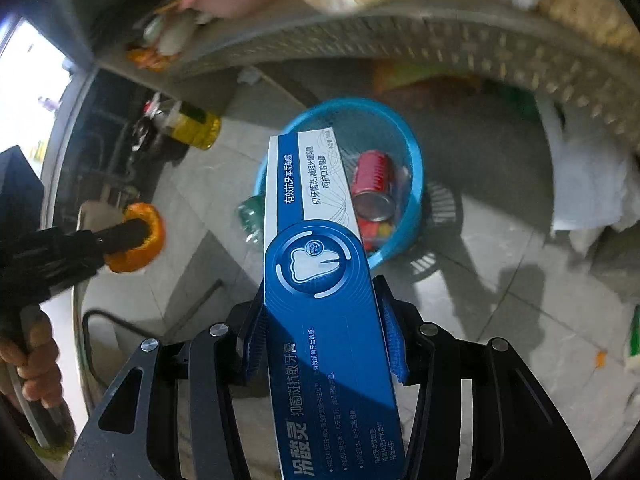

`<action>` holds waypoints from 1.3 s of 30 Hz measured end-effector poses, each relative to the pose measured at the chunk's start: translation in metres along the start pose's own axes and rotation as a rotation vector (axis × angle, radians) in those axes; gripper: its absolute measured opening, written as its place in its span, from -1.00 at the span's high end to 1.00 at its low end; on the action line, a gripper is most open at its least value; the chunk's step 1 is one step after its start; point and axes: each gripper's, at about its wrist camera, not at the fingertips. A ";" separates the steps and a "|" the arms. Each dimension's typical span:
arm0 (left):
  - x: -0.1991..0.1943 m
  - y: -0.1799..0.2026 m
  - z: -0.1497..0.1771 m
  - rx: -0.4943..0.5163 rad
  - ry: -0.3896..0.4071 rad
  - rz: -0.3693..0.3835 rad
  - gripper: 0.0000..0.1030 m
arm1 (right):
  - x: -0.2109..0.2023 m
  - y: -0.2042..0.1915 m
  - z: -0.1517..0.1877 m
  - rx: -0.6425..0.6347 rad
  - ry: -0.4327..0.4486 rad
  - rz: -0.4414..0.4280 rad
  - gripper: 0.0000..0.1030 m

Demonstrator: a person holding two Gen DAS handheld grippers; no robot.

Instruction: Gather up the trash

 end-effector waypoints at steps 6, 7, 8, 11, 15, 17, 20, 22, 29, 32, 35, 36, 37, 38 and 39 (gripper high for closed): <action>0.046 0.000 -0.036 -0.044 0.001 -0.030 0.78 | 0.044 -0.006 -0.036 0.039 -0.007 0.034 0.10; 0.049 0.000 -0.040 -0.044 0.003 -0.025 0.69 | 0.053 -0.008 -0.042 0.044 -0.010 0.035 0.08; 0.051 -0.001 -0.043 -0.047 0.003 -0.020 0.39 | 0.062 -0.010 -0.049 0.045 -0.016 0.028 0.07; 0.048 -0.002 -0.047 -0.066 0.056 -0.021 -0.04 | 0.083 -0.008 -0.061 0.055 -0.030 0.003 -0.10; 0.024 -0.002 -0.043 -0.044 0.084 0.013 -0.10 | 0.086 -0.005 -0.060 0.069 -0.020 0.008 -0.18; 0.006 -0.002 -0.039 -0.037 0.104 0.022 -0.11 | 0.076 -0.005 -0.055 0.054 -0.003 0.012 -0.19; -0.043 -0.001 -0.029 -0.014 0.170 0.062 -0.18 | 0.061 -0.009 -0.047 0.017 0.025 0.024 -0.22; -0.076 0.000 -0.017 0.018 0.217 0.058 -0.23 | 0.047 -0.009 -0.040 -0.005 0.049 0.029 -0.22; -0.192 0.011 0.064 0.169 0.413 0.038 -0.52 | -0.033 -0.034 0.027 -0.208 0.110 0.022 -0.34; -0.233 0.009 0.122 0.177 0.512 0.026 -0.71 | -0.075 -0.053 0.059 -0.326 0.147 -0.015 -0.49; -0.264 0.002 0.173 0.135 0.645 -0.014 -0.88 | -0.118 -0.079 0.084 -0.437 0.218 -0.038 -0.62; -0.270 0.000 0.190 0.110 0.693 -0.036 -0.89 | -0.133 -0.088 0.093 -0.475 0.243 -0.043 -0.66; -0.276 -0.003 0.206 0.086 0.741 -0.059 -0.89 | -0.142 -0.095 0.099 -0.506 0.262 -0.049 -0.68; -0.281 -0.005 0.219 0.065 0.782 -0.080 -0.89 | -0.158 -0.108 0.109 -0.563 0.293 -0.055 -0.75; -0.288 -0.010 0.241 0.012 0.859 -0.131 -0.89 | -0.167 -0.116 0.114 -0.596 0.316 -0.055 -0.82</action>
Point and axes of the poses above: each gripper's, at about its wrist camera, not at the fingertips, and x roughly the way its jaws point, y to its right, z to its underside, and after that the axes turned 3 degrees about y, right-handed
